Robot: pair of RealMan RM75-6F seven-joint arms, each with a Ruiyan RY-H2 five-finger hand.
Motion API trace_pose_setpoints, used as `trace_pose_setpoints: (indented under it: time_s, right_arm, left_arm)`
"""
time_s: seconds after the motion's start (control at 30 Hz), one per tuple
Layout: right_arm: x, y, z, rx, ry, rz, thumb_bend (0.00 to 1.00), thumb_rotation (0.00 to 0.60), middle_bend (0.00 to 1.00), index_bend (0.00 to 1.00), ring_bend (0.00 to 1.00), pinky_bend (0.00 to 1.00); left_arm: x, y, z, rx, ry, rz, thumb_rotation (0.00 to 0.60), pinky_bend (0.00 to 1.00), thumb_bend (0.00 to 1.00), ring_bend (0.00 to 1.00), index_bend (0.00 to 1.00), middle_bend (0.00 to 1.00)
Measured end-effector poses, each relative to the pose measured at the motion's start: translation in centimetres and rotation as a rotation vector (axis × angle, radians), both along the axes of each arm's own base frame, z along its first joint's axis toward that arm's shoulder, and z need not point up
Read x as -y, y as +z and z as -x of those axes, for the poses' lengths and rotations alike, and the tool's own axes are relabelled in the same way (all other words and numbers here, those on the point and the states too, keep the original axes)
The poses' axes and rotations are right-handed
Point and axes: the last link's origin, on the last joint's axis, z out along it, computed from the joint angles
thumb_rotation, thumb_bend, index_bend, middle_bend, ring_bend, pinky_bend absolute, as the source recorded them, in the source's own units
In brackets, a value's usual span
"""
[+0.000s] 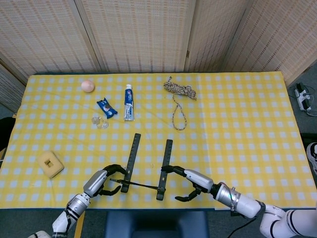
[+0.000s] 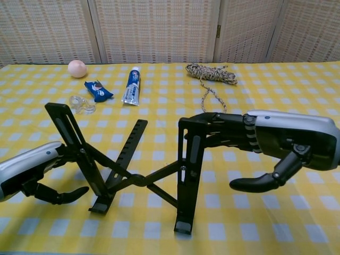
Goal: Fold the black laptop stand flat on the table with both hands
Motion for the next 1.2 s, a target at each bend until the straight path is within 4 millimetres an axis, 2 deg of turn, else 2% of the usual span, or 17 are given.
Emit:
trace_pose_setpoints:
  time_s: [0.33,0.7,0.9,1.03,1.2]
  right_arm:
    - [1.0,-2.1,-3.3,0.009,0.018,0.049,0.34,0.600,0.11,0.03,0.11,0.02]
    - [3.7,-2.5,-5.0,0.023,-0.067,0.152,0.34,0.600,0.10,0.00,0.11,0.02]
    - [5.4,-1.5,-5.5,0.115,-0.153,0.264,0.34,0.600,0.01,0.00,0.06,0.00]
    - [6.6,0.0,-5.2,0.192,-0.212,0.387,0.34,0.600,0.00,0.00,0.02,0.00]
    - [7.3,2.0,-4.3,0.233,-0.225,0.497,0.34,0.600,0.00,0.00,0.02,0.00]
  left_arm:
    - [0.4,2.0,0.1,-0.033,-0.053,-0.068,0.600,0.12,0.44,0.08,0.24,0.21]
    - [0.6,3.8,0.0,-0.040,-0.088,-0.144,0.600,0.11,0.44,0.07,0.24,0.20]
    - [0.2,4.2,-0.2,-0.048,-0.106,-0.182,0.600,0.11,0.44,0.06,0.24,0.20]
    - [-0.3,4.7,-0.4,-0.050,-0.116,-0.203,0.600,0.11,0.44,0.06,0.24,0.20]
    - [-1.2,5.2,-0.5,-0.080,-0.136,-0.227,0.600,0.10,0.44,0.06,0.24,0.20]
